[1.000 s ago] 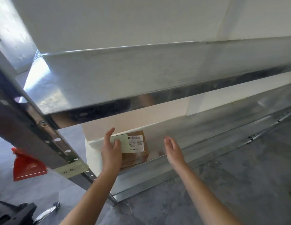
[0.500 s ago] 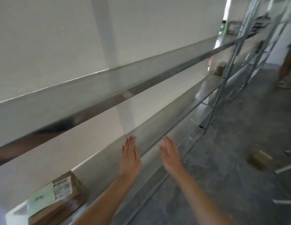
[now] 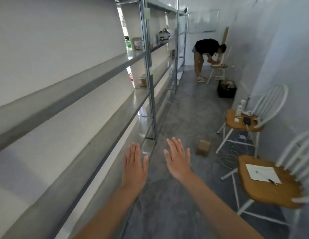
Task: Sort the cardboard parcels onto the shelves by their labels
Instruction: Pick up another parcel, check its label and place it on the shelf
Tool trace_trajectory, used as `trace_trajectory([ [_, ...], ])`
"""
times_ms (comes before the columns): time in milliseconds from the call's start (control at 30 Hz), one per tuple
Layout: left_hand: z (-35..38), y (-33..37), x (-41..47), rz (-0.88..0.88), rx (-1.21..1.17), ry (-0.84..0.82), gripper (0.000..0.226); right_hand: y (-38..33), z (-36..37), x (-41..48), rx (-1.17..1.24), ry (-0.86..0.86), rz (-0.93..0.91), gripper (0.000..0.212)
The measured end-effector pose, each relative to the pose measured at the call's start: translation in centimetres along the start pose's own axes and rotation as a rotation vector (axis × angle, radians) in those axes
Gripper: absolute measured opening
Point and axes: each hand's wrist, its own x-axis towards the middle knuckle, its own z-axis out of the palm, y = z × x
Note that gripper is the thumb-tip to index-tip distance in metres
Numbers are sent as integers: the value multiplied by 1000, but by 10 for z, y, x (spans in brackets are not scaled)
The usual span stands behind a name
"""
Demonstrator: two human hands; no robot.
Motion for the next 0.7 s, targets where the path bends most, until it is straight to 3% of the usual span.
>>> trace_trajectory([
  [300, 71, 43, 75, 121, -86, -110, 64, 66, -28, 36, -29, 60, 207, 56],
  [700, 113, 27, 232, 219, -192, -119, 90, 70, -20, 175, -119, 124, 304, 57],
])
